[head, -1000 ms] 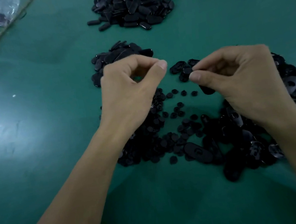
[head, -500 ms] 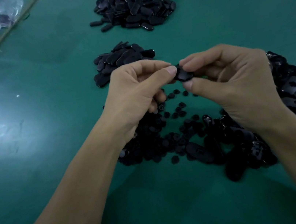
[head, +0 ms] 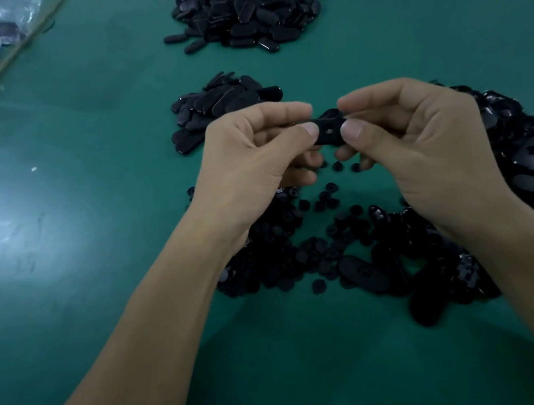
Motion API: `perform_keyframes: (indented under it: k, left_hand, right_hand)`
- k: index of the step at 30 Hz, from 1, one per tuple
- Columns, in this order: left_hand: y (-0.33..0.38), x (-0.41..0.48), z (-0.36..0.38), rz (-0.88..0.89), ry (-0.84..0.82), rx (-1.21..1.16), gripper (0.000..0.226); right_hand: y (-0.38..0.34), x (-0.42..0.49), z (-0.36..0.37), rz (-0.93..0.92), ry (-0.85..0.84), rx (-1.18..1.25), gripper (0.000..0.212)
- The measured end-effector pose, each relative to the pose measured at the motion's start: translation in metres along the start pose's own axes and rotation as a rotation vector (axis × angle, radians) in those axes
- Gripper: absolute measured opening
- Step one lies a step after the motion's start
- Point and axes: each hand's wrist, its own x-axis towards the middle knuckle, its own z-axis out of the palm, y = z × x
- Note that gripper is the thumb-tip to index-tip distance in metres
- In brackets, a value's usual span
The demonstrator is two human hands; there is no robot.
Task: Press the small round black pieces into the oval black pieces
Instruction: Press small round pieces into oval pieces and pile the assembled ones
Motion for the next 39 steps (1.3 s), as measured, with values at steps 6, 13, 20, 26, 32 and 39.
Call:
perform_keyframes:
  k: [6,13,20,26,32,39]
  left_hand:
    - [-0.002,0.001,-0.002,0.057,0.135,0.041,0.004]
    - [-0.001,0.002,-0.002,0.057,0.177,0.025,0.003]
    - [-0.003,0.001,-0.002,0.053,0.181,0.046,0.005]
    - [-0.005,0.002,-0.001,0.070,0.183,0.063,0.004]
    - [-0.008,0.003,-0.002,0.097,0.170,0.101,0.005]
    - [-0.014,0.005,-0.004,0.140,0.167,0.230,0.006]
  right_hand:
    - [0.005,-0.006,-0.002,-0.026,-0.138,-0.586,0.013]
    - [0.008,-0.005,0.000,0.004,-0.312,-0.837,0.026]
    - [0.005,-0.005,0.002,0.119,-0.322,-0.707,0.003]
    - [0.004,-0.006,0.002,0.118,-0.303,-0.639,0.012]
    - [-0.002,-0.007,0.002,-0.038,-0.176,-0.502,0.012]
    - [-0.001,-0.007,0.002,-0.111,-0.052,-0.344,0.023]
